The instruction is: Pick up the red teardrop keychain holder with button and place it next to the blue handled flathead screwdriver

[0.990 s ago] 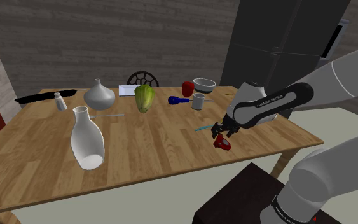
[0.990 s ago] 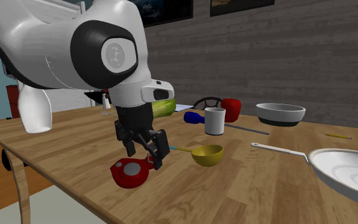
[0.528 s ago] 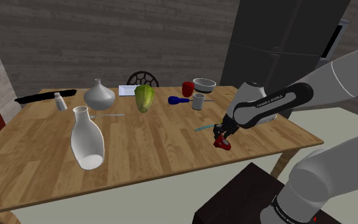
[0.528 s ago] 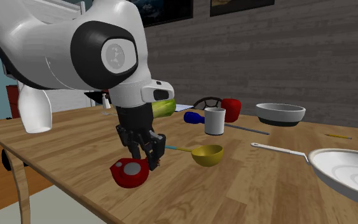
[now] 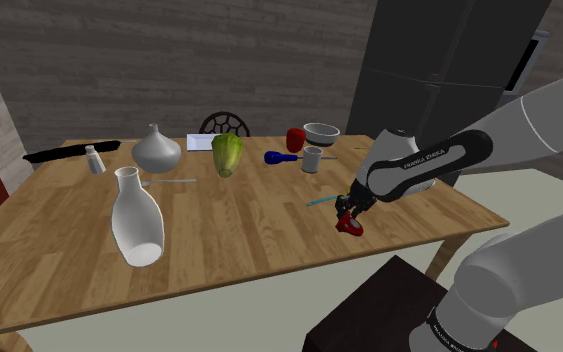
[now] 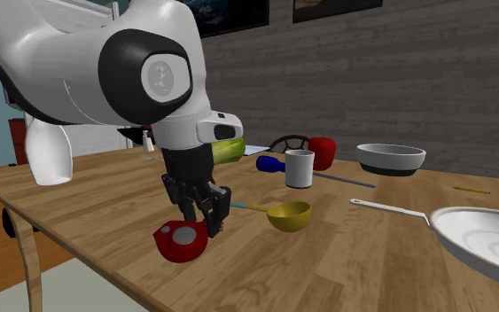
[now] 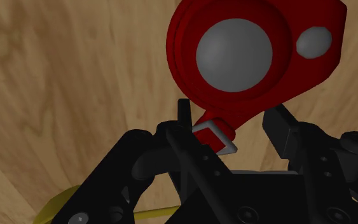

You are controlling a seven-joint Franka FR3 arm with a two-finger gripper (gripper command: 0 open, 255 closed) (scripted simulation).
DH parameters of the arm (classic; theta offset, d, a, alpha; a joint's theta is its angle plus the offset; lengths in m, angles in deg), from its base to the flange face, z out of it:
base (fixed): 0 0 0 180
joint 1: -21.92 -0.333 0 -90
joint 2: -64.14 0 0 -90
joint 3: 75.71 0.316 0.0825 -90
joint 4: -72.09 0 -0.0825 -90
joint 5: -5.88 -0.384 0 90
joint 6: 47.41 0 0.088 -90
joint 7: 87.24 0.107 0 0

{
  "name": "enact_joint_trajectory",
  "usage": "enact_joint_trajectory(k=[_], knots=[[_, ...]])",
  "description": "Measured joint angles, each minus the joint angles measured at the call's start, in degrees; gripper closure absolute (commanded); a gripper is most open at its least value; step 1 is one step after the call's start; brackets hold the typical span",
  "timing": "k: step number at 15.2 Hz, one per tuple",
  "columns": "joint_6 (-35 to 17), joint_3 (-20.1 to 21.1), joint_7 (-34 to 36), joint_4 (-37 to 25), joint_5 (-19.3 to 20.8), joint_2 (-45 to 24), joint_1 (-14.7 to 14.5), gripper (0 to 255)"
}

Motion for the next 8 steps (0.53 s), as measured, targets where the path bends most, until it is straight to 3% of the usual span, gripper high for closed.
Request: enact_joint_trajectory(k=[8], knots=[[7.52, 0.08, 0.24, -2.81, 0.24, 4.73, 0.14, 255]])
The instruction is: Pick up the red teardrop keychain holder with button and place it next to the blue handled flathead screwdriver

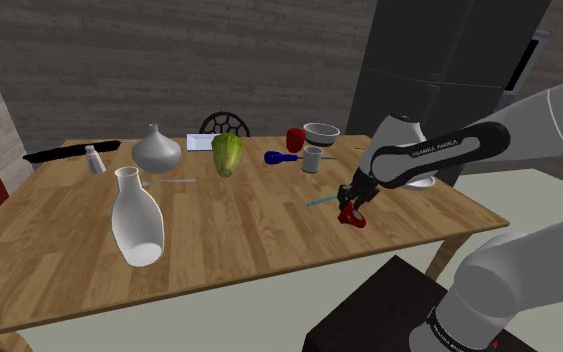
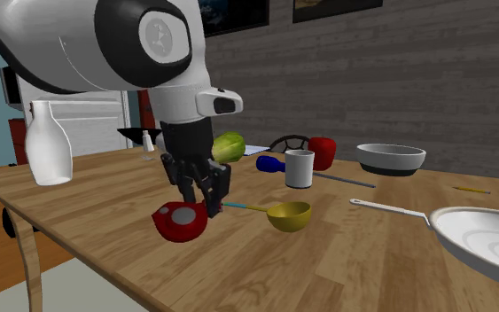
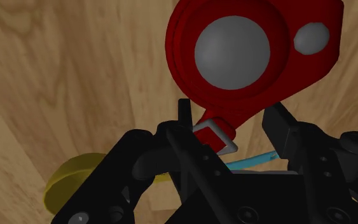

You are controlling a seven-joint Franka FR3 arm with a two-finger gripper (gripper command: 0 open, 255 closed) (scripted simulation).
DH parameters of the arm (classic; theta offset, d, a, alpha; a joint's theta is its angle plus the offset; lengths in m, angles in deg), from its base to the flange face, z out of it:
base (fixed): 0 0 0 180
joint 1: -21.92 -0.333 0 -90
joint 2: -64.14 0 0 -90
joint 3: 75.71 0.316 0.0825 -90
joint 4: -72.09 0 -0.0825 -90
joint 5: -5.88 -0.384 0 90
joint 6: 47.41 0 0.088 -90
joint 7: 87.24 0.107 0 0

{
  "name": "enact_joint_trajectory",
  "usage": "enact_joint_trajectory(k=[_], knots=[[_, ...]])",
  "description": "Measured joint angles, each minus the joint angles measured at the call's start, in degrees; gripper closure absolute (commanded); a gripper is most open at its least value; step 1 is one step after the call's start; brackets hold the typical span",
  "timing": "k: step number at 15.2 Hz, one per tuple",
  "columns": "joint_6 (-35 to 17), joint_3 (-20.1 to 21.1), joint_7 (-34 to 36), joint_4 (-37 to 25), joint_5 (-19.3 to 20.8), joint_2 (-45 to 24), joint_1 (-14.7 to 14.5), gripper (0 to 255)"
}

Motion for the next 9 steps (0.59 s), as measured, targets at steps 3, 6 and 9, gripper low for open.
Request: enact_joint_trajectory(k=[3, 6, 9], knots=[[3.15, -0.17, -0.13, -1.14, 0.14, 2.00, 0.15, 255], [6.03, -0.05, 0.08, -2.51, 0.17, 3.51, 0.13, 255], [8.99, -0.09, 0.09, -4.11, 0.25, 4.86, 0.18, 255]])
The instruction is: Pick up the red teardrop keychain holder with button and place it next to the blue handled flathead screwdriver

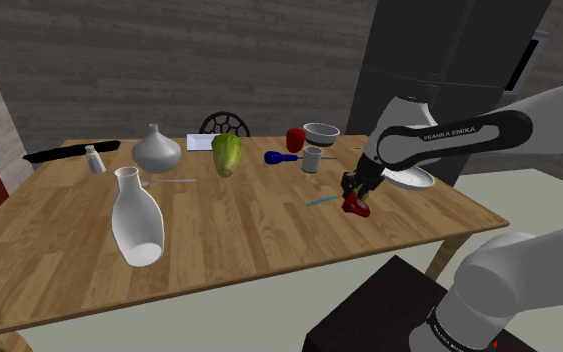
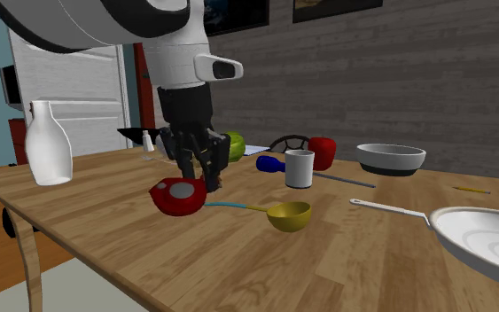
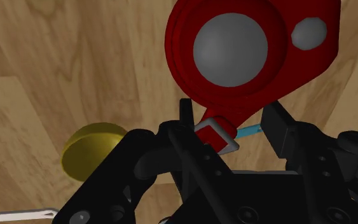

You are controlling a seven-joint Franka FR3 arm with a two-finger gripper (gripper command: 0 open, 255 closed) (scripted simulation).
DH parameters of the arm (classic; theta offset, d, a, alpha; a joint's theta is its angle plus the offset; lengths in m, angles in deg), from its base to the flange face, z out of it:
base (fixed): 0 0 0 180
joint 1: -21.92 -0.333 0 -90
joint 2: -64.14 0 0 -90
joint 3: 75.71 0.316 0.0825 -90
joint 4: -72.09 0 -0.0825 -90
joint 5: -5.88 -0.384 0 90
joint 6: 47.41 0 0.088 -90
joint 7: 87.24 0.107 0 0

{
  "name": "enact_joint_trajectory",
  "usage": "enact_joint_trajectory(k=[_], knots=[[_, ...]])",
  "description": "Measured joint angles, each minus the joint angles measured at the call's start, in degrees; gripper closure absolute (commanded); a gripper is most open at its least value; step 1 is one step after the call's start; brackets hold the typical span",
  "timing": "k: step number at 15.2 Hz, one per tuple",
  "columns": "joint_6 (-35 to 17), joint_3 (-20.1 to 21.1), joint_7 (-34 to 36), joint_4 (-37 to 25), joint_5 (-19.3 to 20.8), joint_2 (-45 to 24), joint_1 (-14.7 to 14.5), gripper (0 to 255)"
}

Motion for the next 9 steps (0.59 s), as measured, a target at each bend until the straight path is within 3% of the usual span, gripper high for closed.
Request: enact_joint_trajectory(k=[7, 9], knots=[[6.05, 0.03, 0.20, -3.68, 0.10, 2.37, 0.03, 255], [5.12, 0.55, 0.78, -6.02, -0.03, -0.88, -0.17, 255]])
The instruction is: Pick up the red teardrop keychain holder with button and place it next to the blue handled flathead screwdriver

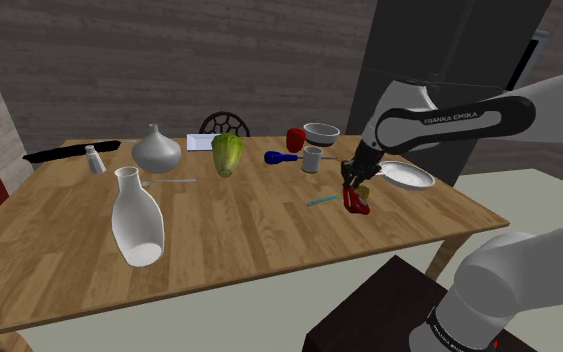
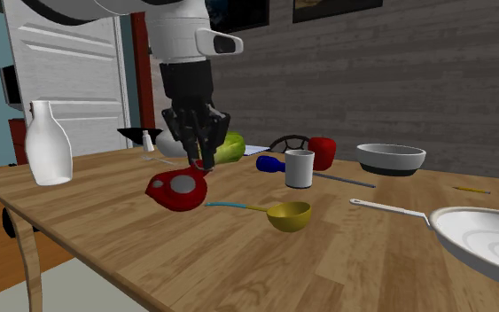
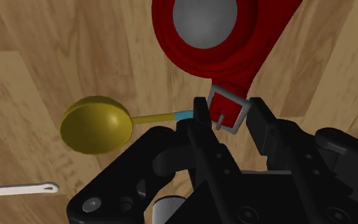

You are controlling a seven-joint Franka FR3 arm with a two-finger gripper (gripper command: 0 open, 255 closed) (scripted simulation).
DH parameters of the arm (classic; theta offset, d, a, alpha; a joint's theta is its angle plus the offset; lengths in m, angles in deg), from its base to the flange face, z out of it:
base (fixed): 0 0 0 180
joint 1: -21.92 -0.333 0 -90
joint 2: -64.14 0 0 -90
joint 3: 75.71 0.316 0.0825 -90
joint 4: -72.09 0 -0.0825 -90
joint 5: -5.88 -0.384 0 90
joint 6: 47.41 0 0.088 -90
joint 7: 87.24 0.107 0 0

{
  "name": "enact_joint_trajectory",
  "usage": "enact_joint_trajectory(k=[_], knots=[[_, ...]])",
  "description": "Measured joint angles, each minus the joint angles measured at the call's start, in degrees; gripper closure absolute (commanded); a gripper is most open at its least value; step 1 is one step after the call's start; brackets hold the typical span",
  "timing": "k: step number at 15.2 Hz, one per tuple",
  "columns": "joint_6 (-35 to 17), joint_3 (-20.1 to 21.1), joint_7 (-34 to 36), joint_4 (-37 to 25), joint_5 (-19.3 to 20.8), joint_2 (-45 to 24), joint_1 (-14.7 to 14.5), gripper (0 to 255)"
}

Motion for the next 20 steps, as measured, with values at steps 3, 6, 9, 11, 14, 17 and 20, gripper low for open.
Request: enact_joint_trajectory(k=[3, 6, 9, 11, 14, 17, 20], knots=[[-1.62, 0.94, 1.10, -5.33, -0.07, -6.94, -0.25, 255], [-2.24, 1.91, 2.36, -11.95, 0.14, -14.15, -0.37, 255], [-2.87, 2.34, 3.01, -17.96, 0.57, -20.84, -0.27, 255], [-2.21, 3.11, 4.36, -23.18, 1.12, -25.36, -0.48, 255], [-1.39, 3.54, 5.35, -31.00, 1.95, -32.42, -0.57, 255], [0.07, 4.02, 6.73, -38.93, 2.94, -38.93, -1.02, 255], [1.83, 4.27, 7.86, -47.17, 3.90, -45.38, -1.59, 255]])
